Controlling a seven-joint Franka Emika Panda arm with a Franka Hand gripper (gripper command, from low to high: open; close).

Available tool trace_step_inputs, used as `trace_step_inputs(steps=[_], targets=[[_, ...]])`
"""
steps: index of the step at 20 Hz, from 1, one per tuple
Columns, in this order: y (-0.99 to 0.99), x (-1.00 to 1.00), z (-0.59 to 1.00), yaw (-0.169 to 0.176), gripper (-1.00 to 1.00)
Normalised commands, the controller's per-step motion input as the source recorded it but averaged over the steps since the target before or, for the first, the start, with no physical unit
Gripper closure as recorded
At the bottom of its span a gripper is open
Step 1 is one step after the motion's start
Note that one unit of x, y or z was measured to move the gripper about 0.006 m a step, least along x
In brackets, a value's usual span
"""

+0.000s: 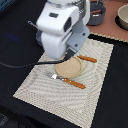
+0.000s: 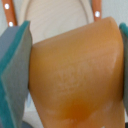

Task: Interact with the objects in diverse but meaningful ways.

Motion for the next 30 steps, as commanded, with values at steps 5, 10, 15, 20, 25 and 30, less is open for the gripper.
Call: trace_step_inputs(steps=[5, 10, 15, 20, 25, 30], targets=[[0.01, 0.51, -0.21, 0.000, 1.00], [-0.08, 0.36, -0.23, 0.000, 1.00], [-0.07, 0.30, -0.23, 0.000, 1.00], [0.00, 0.24, -0.19, 0.000, 1.00], [0.00, 0.31, -0.11, -0.001, 1.00], [0.00, 0.34, -0.09, -0.003, 1.00]])
